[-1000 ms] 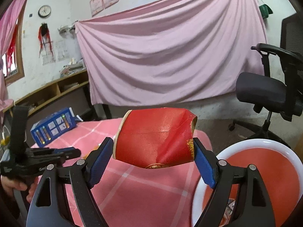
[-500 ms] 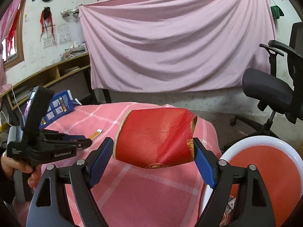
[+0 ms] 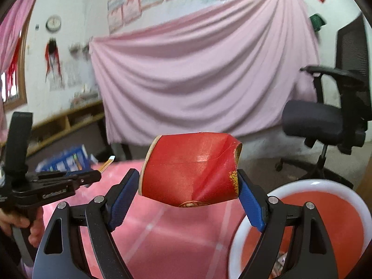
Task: Collect trash
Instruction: 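Carry the orange strip and red cup over the bucket and open both tools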
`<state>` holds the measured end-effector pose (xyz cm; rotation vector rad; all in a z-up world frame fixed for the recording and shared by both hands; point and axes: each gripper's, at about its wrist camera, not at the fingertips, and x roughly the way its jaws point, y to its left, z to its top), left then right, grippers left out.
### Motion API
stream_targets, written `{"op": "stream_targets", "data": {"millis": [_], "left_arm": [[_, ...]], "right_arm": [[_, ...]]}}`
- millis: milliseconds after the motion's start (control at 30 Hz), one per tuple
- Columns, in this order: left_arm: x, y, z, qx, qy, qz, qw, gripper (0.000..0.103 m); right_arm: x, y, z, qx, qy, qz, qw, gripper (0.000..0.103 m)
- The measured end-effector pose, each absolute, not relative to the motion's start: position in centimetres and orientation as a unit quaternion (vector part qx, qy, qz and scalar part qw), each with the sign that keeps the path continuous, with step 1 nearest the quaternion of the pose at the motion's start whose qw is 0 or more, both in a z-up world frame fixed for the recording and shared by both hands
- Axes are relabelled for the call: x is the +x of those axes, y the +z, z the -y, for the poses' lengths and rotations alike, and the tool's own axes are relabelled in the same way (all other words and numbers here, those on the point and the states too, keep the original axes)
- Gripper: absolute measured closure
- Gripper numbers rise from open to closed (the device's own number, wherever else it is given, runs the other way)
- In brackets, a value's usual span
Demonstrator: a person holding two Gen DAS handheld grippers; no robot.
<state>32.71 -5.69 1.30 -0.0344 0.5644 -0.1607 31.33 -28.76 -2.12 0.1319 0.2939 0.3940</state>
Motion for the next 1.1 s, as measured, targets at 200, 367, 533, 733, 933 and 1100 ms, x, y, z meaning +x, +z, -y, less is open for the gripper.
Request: {"op": "stream_targets", "data": {"millis": [200, 367, 533, 733, 933, 1100], "left_arm": [[30.0, 5.6, 9.4, -0.008, -0.126, -0.184, 0.975, 0.093], [28.2, 7.7, 12.5, 0.011, -0.166, -0.138, 0.976, 0.092], [26.9, 8.3, 15.9, 0.031, -0.207, -0.115, 0.971, 0.092], [27.1, 7.3, 19.3, 0.049, -0.243, -0.121, 0.961, 0.092], [27.5, 6.1, 22.5, 0.055, -0.261, -0.144, 0.953, 0.092], [28.1, 5.3, 23.5, 0.057, -0.269, -0.164, 0.947, 0.092]], "right_arm": [[29.0, 0.2, 32.3, 0.101, 0.160, -0.059, 0.980, 0.021], [27.1, 1.3, 35.5, 0.117, 0.118, -0.014, 0.986, 0.021], [26.6, 1.2, 38.0, 0.127, 0.087, -0.013, 0.988, 0.021], [26.1, 0.4, 40.5, 0.141, 0.059, -0.028, 0.988, 0.021], [26.2, -0.1, 42.2, 0.150, 0.043, -0.048, 0.987, 0.021], [26.5, -0.6, 43.3, 0.161, 0.035, -0.065, 0.984, 0.021]]}}
